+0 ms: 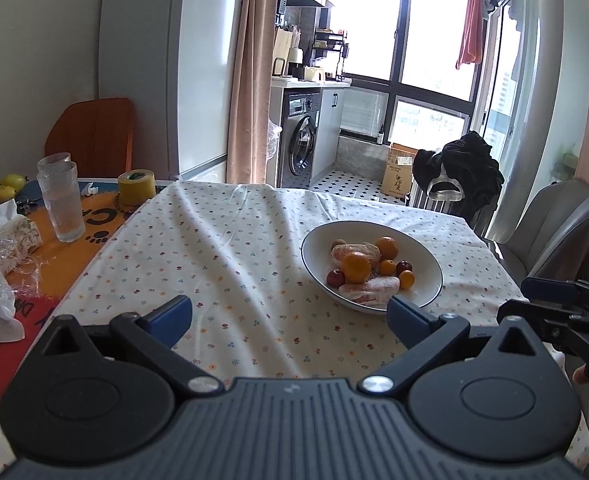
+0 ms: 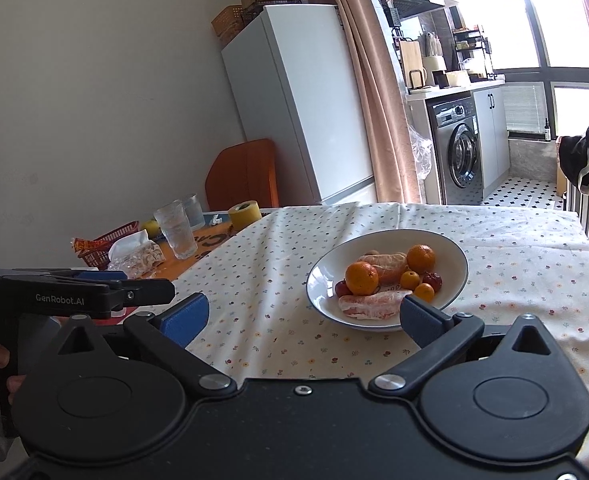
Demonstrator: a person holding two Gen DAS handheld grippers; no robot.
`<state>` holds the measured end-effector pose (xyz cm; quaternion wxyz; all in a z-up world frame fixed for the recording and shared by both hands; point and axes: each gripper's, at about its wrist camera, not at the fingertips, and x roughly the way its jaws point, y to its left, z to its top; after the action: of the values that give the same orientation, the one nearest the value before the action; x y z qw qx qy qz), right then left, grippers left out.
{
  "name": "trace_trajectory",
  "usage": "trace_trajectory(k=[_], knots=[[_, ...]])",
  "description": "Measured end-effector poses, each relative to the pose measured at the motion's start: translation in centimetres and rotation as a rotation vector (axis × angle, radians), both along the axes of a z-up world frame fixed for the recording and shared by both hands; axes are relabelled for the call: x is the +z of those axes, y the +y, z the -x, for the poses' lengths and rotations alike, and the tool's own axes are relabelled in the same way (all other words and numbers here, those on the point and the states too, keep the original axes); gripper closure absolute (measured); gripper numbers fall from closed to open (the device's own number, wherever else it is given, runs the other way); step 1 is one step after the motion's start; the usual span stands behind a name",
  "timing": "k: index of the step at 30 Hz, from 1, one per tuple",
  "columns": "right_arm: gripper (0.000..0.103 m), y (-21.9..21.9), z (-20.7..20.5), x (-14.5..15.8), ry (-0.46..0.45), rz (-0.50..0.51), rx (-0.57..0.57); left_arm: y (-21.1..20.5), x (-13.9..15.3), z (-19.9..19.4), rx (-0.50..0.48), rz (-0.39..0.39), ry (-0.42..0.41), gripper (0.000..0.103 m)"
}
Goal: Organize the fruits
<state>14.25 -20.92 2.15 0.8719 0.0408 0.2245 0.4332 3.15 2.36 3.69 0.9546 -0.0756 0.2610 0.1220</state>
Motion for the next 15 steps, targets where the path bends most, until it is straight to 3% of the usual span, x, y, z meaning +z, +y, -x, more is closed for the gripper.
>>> trace_trajectory(k=[15], knots=[[0.000, -0.6, 1.5, 0.9, 0.013, 0.008, 0.018, 0.0, 1.2, 3.4, 0.035, -0.021, -0.018, 0.001]])
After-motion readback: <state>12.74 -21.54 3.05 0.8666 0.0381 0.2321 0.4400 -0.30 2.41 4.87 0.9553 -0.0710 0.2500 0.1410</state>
